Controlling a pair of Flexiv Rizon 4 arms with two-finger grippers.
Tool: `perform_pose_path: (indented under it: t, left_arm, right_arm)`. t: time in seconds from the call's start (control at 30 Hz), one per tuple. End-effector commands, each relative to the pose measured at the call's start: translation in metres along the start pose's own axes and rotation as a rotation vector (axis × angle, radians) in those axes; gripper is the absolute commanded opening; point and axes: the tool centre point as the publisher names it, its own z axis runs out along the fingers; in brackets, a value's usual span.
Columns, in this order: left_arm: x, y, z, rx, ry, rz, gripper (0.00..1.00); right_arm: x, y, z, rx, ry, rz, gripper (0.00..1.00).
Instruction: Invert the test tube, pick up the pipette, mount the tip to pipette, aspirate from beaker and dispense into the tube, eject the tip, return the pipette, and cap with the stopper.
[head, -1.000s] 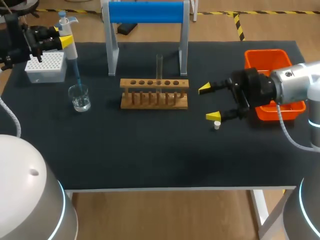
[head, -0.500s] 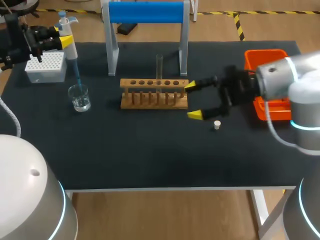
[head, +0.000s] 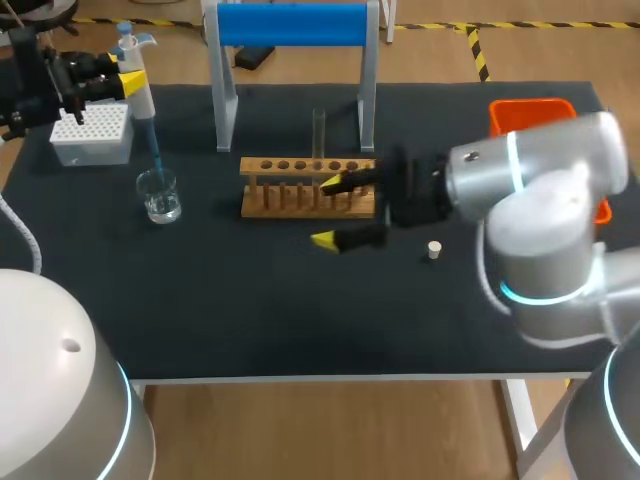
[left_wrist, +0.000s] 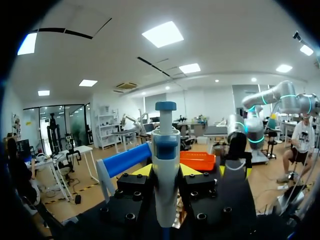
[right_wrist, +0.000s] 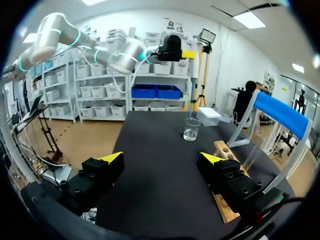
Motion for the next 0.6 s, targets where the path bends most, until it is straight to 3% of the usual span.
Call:
perform_pose_path:
  t: [0.03,0.6]
  left_arm:
    - [0.000,0.001,0.001,0.002,-0.002,0.002,0.00]
    - [0.000,0.001,0.001,0.002,-0.002,0.002,0.00]
  right_arm:
    - [0.002,-0.004,0.060,0.018,-0.069,0.018,1.00]
    - [-0.006,-0.009,0.112,0.071,-0.144,0.039,1.00]
